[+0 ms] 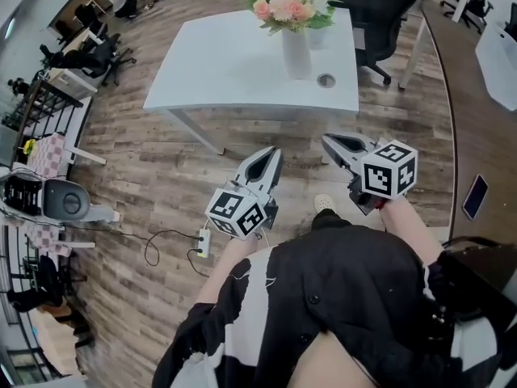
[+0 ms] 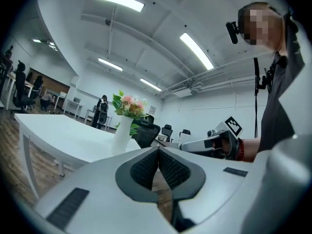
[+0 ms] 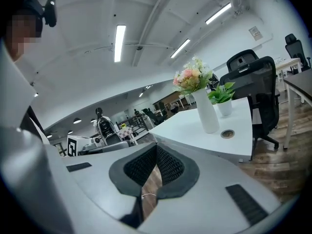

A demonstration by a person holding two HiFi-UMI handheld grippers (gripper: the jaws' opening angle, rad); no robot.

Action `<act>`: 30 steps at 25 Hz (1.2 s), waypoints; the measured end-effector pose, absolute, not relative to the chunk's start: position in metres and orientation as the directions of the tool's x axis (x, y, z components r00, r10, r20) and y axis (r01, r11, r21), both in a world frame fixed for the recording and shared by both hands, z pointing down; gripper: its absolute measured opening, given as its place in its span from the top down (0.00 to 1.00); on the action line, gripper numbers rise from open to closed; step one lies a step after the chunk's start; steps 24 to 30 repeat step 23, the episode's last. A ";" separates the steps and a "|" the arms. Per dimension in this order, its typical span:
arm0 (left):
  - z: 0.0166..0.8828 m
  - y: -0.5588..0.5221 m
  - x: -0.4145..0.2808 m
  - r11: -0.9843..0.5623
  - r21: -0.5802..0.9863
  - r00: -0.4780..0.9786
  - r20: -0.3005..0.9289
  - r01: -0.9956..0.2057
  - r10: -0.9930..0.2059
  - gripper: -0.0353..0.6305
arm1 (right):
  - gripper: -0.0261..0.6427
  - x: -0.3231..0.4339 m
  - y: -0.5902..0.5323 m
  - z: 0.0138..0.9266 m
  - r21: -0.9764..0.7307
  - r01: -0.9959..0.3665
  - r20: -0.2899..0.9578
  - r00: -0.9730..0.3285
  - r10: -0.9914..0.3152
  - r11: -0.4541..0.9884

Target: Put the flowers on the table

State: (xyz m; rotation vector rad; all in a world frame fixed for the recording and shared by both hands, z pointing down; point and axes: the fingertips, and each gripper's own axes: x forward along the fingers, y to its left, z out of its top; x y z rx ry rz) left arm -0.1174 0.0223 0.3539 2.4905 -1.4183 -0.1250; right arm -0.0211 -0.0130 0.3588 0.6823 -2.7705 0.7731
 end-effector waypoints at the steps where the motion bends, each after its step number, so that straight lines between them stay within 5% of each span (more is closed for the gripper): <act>1: 0.355 0.025 -0.117 -0.481 0.277 0.515 0.060 -0.831 -0.855 0.93 | 0.94 -0.020 -0.010 0.359 -0.441 -0.478 0.294 -0.876 -0.381 0.760; 30: 0.350 0.041 -0.107 -0.487 0.265 0.511 0.029 -0.833 -0.859 0.93 | 0.94 -0.004 0.006 0.359 -0.417 -0.507 0.317 -0.859 -0.402 0.755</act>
